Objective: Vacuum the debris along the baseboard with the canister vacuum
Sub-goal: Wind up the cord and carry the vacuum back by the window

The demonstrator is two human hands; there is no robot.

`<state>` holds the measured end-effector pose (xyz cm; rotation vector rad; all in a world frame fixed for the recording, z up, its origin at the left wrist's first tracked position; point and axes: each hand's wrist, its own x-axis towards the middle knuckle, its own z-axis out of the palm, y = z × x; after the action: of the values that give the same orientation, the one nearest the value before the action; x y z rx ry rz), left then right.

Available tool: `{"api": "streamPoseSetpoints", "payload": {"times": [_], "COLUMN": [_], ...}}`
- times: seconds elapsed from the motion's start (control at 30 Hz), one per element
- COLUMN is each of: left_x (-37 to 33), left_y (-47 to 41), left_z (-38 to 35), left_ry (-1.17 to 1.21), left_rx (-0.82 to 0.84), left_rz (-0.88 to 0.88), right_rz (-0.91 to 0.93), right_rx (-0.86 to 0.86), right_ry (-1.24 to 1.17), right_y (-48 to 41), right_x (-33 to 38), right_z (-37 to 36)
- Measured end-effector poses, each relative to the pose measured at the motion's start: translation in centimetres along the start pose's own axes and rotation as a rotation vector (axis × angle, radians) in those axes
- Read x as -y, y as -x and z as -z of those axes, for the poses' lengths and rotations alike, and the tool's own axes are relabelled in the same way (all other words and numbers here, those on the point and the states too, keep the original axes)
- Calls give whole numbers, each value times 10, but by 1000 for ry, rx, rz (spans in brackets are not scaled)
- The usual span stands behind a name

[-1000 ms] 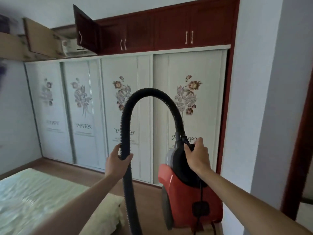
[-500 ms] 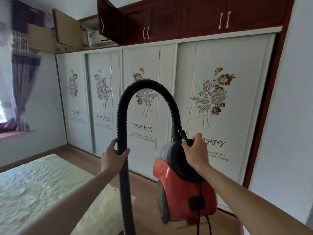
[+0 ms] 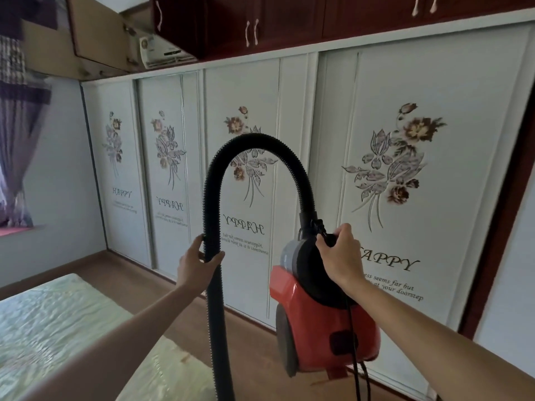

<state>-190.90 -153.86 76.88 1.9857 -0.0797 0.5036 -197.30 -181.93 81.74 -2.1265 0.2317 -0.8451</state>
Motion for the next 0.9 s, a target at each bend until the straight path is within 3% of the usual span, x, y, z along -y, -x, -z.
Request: {"api": "streamPoseSetpoints", "payload": {"times": [0.43,0.9], "left_x": [46,99], "left_y": [-139,-279], "left_z": [-104,-175], "left_ry": [14,-30], "left_rx": [-29,-258], "left_rz": [62,167], "right_rz": [10,112], "right_rx": [79,240], "right_ry": [-18,-64], "right_y": [-163,-322], "right_x": [-66,-101], "right_z": [-99,-231]}}
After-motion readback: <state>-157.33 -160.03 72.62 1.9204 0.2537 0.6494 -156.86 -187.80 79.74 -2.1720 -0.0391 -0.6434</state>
